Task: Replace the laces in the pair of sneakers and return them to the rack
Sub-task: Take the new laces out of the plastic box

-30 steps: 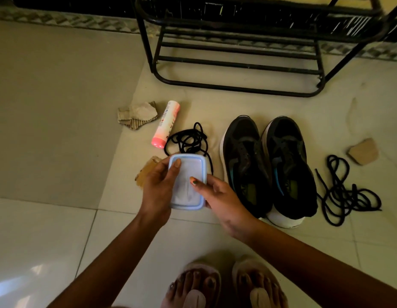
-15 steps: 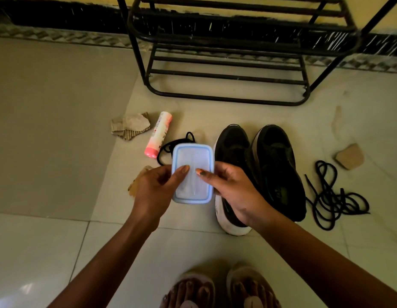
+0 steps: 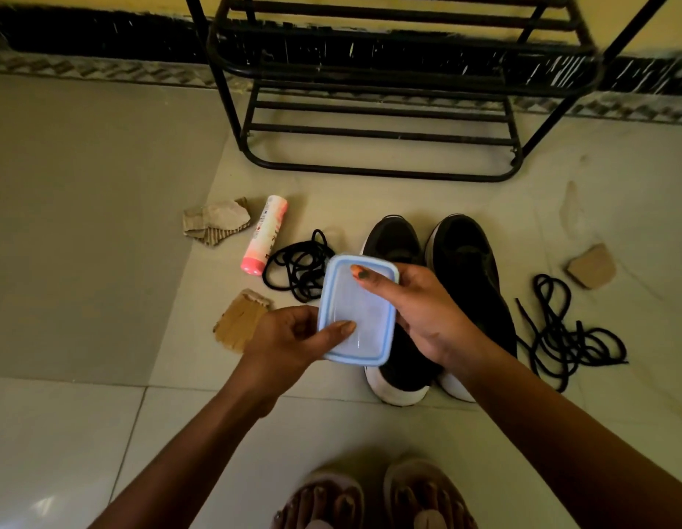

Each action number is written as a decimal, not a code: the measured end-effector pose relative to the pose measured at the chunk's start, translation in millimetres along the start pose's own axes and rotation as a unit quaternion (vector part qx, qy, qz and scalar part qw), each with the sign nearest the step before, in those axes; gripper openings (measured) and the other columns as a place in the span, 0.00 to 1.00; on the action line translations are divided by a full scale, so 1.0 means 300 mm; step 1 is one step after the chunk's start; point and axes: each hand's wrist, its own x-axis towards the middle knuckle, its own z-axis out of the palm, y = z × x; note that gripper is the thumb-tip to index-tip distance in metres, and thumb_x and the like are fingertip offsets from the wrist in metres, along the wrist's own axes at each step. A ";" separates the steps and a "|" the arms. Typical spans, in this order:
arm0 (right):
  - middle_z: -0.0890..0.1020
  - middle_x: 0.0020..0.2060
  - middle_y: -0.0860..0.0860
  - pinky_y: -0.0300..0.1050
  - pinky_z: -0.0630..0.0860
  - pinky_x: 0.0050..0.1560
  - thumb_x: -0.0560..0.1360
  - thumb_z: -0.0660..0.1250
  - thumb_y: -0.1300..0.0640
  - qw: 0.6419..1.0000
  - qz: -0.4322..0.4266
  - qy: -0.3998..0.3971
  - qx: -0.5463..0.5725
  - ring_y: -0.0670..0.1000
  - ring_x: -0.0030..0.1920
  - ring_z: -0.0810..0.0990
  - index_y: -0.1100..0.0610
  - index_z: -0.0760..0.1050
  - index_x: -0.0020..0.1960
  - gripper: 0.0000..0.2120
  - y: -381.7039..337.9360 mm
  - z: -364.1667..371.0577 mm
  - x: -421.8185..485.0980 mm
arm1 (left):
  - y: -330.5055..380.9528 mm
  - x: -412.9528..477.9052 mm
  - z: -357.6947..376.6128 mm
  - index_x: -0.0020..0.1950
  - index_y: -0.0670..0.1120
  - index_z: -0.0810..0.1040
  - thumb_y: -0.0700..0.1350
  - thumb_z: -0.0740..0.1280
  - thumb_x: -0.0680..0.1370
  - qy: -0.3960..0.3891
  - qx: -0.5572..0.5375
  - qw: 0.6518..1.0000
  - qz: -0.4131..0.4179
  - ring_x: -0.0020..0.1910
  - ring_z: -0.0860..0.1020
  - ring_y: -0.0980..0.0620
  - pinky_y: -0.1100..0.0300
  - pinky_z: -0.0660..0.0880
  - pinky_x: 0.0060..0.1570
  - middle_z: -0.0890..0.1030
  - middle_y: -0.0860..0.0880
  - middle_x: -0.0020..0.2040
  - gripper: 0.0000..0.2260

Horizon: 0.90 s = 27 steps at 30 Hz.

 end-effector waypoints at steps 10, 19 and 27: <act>0.84 0.48 0.55 0.52 0.79 0.54 0.59 0.74 0.53 0.996 0.058 -0.062 -0.018 0.53 0.50 0.83 0.57 0.79 0.52 0.22 0.008 -0.034 -0.001 | 0.061 0.081 0.009 0.41 0.48 0.81 0.49 0.66 0.76 0.054 -0.013 0.998 0.020 0.38 0.82 0.56 0.65 0.78 0.35 0.83 0.53 0.36 0.08; 0.84 0.46 0.57 0.56 0.80 0.53 0.58 0.75 0.54 0.997 0.054 -0.020 -0.045 0.55 0.48 0.84 0.57 0.80 0.47 0.18 0.019 -0.051 -0.019 | 0.070 0.115 0.040 0.37 0.43 0.78 0.50 0.68 0.75 0.148 0.023 0.986 0.068 0.30 0.76 0.60 0.62 0.76 0.33 0.78 0.51 0.32 0.12; 0.83 0.45 0.55 0.42 0.80 0.41 0.65 0.75 0.63 0.998 0.066 -0.011 -0.008 0.51 0.44 0.83 0.59 0.78 0.48 0.13 -0.004 -0.082 -0.005 | 0.128 0.155 0.060 0.44 0.52 0.79 0.49 0.67 0.75 0.113 -0.043 0.991 0.063 0.37 0.81 0.59 0.67 0.76 0.29 0.82 0.57 0.36 0.03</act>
